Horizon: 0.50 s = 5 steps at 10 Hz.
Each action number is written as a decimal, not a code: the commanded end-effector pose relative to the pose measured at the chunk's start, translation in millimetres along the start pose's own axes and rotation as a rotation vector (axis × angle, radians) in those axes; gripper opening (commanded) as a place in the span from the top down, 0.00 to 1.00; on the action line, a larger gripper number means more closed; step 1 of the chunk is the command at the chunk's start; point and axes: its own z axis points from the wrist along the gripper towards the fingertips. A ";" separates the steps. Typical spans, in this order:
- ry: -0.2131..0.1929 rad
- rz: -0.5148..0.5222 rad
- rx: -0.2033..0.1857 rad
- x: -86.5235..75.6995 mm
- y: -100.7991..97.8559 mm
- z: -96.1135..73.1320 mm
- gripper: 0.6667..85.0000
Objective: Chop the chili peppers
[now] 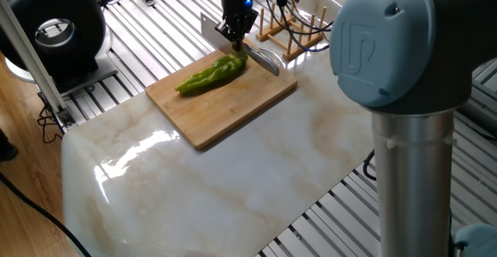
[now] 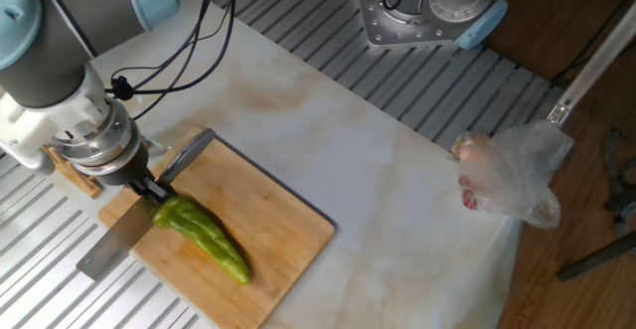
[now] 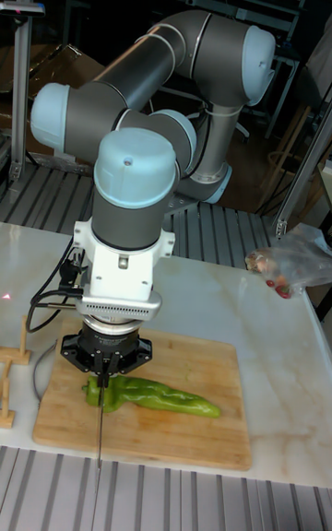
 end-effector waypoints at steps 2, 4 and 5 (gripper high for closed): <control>-0.001 0.009 -0.014 4.4 4.9 -9.1 0.99; -0.006 0.004 -0.022 3.4 6.6 -8.3 0.99; -0.007 0.001 -0.028 4.5 7.1 -7.1 0.99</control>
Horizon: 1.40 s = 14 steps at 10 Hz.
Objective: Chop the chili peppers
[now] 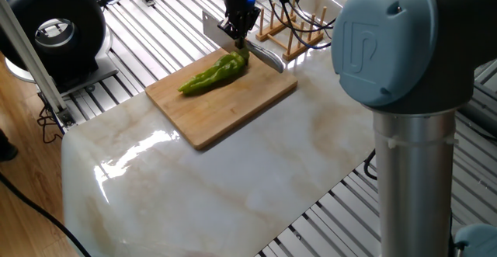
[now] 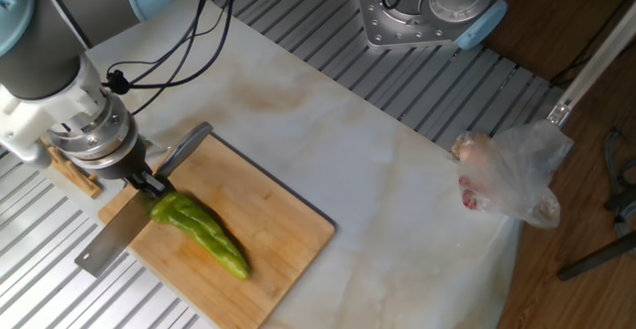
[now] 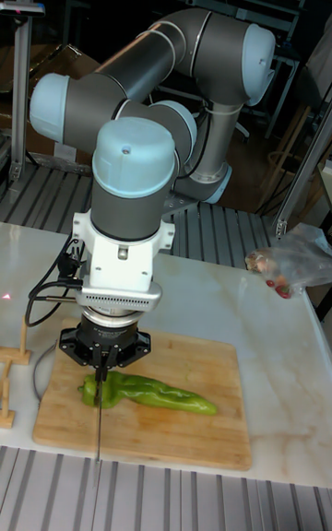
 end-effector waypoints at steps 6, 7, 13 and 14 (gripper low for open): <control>-0.035 -0.018 -0.009 5.2 -3.4 17.0 0.99; -0.039 -0.024 -0.020 7.3 -1.1 18.5 0.99; 0.021 -0.024 -0.040 15.5 -14.1 -19.9 0.99; 0.029 -0.012 -0.031 15.0 -15.0 -18.8 0.99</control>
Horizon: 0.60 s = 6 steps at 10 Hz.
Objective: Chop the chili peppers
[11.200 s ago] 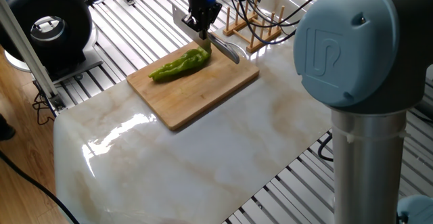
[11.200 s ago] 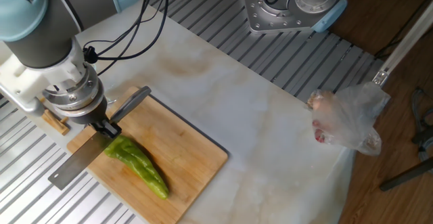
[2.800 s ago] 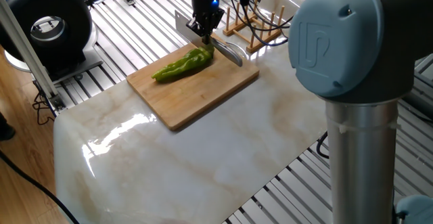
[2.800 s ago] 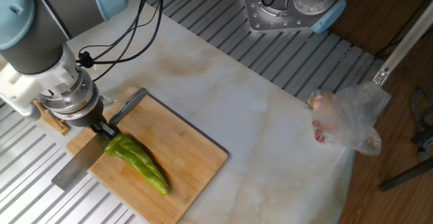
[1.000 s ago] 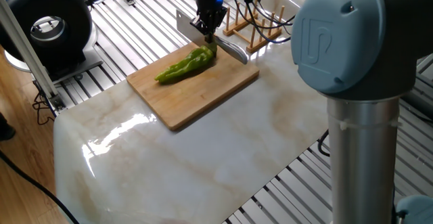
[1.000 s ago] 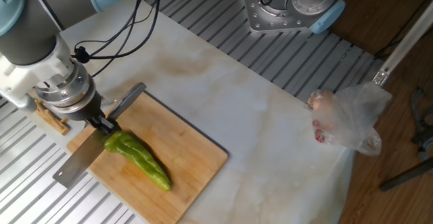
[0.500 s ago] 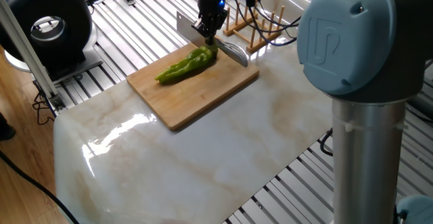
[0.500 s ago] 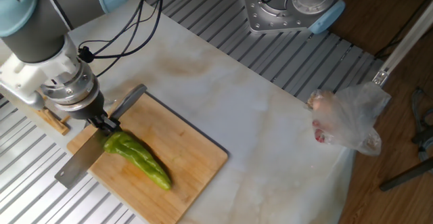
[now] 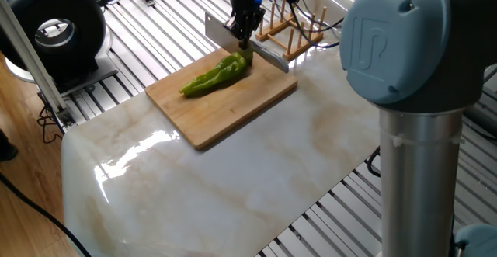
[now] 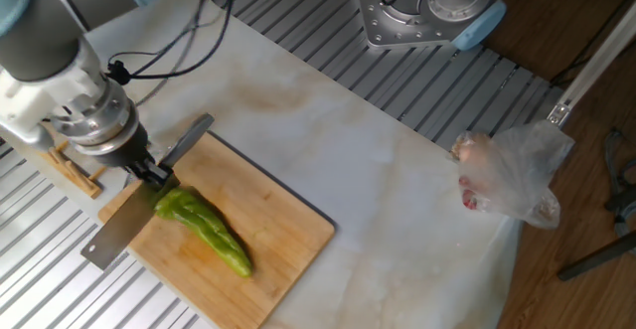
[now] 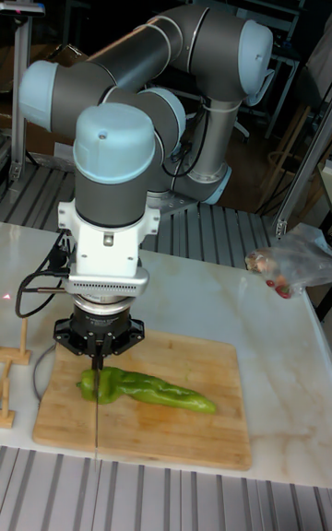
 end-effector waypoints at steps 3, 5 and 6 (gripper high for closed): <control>0.011 0.023 -0.012 -1.5 0.4 -6.2 0.99; 0.019 0.023 -0.023 1.3 3.5 -6.6 0.99; 0.022 0.013 -0.022 2.4 3.1 -6.5 0.99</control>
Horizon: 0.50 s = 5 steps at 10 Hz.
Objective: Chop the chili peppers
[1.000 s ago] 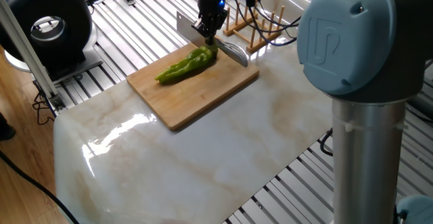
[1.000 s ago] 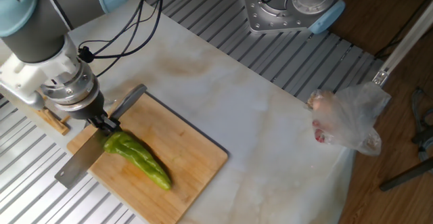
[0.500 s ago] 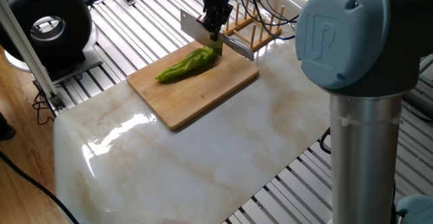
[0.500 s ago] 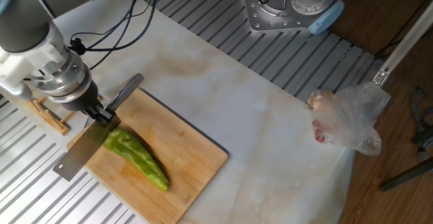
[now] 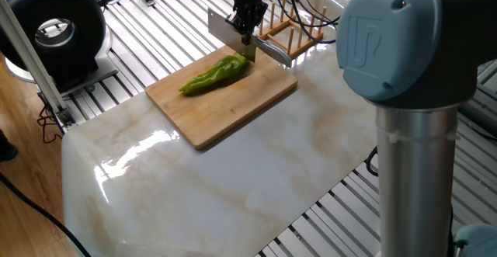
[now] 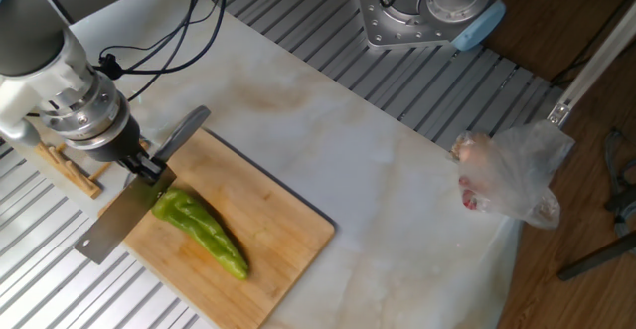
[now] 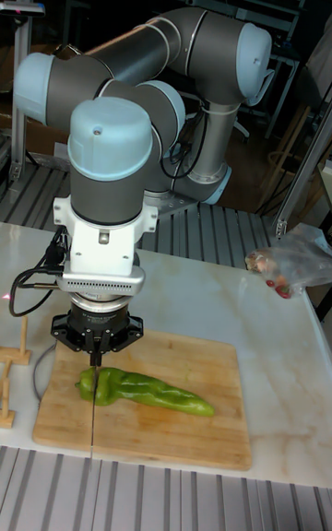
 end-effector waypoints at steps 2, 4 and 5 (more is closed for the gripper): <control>0.000 -0.011 -0.013 2.8 4.3 4.8 0.99; -0.007 -0.006 -0.006 5.8 2.0 11.1 0.99; -0.007 -0.002 -0.006 7.4 1.2 11.5 0.99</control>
